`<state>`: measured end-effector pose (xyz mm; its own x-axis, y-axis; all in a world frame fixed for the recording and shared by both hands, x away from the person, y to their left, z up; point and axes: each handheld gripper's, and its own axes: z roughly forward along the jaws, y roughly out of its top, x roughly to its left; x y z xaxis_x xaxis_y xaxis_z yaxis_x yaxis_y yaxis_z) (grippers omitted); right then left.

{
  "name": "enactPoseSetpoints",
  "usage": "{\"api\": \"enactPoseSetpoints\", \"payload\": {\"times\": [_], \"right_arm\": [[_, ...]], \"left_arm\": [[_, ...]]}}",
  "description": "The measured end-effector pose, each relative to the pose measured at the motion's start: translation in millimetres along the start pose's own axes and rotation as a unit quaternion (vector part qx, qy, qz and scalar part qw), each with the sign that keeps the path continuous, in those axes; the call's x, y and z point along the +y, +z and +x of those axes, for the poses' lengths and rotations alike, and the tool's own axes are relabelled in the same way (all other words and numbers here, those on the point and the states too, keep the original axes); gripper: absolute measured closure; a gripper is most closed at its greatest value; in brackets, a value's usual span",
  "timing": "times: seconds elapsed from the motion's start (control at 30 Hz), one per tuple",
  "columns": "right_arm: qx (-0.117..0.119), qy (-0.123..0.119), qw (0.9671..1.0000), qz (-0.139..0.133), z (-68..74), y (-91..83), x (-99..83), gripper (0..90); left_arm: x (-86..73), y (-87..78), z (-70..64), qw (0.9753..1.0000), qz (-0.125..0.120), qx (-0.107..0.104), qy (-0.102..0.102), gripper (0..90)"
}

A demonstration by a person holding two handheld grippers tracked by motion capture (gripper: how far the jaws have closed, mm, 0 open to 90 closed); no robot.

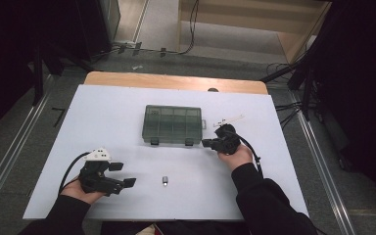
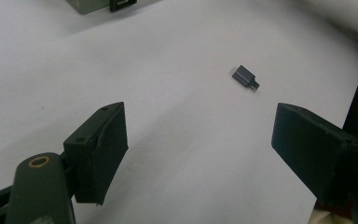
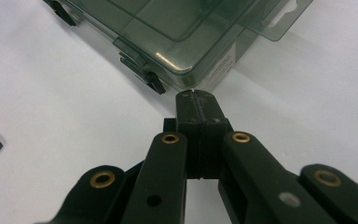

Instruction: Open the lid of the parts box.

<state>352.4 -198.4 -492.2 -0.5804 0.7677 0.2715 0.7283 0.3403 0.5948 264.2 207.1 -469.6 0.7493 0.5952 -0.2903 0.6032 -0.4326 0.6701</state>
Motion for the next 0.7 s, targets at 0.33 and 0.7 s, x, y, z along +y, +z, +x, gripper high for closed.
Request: {"api": "enactPoseSetpoints", "payload": {"times": [0.33, 0.7], "right_arm": [[0.002, -0.001, 1.0000, -0.008, 0.4, -2.3, 0.7, 87.5], [0.006, -0.004, 0.9998, -0.016, 1.8, -4.0, 1.3, 87.5]], "left_arm": [[0.1, 0.2, 0.0, 1.0000, 0.001, 0.000, 0.000, 19.0], [0.1, -0.5, 0.2, 1.0000, 0.000, 0.000, 0.000, 19.0]]}}
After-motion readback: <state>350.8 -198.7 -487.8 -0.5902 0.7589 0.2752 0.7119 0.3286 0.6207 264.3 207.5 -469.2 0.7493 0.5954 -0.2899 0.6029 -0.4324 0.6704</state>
